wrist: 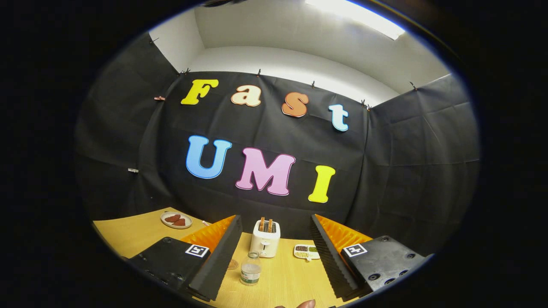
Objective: Take the bottle from table, then pour the juice into the cup, finally place the bottle on the coaster
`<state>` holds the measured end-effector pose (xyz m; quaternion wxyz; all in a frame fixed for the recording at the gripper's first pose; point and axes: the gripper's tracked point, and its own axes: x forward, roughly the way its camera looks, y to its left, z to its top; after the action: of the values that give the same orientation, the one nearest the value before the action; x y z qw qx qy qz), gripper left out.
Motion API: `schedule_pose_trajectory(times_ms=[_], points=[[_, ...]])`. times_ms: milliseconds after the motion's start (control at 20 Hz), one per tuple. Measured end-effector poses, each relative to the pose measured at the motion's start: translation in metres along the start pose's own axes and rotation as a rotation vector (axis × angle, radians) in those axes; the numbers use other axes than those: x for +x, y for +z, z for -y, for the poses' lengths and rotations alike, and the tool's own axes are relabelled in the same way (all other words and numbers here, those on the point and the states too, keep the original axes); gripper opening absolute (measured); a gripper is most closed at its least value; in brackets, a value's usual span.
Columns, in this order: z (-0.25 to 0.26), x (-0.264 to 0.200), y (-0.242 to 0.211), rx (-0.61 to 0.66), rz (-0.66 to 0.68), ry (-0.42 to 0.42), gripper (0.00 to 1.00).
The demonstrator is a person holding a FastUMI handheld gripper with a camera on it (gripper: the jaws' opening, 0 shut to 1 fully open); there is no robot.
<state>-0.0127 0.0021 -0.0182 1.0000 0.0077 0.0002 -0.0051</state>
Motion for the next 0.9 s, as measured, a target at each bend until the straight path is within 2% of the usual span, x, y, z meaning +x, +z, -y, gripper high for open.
schedule_pose_trajectory(times_ms=[300,750,900], points=[[-0.02,0.023,-0.068,0.002,-0.024,0.053,0.97],[-0.047,0.067,-0.214,0.106,-0.123,0.099,0.98],[-0.053,0.083,-0.255,0.096,-0.154,0.109,0.97]])
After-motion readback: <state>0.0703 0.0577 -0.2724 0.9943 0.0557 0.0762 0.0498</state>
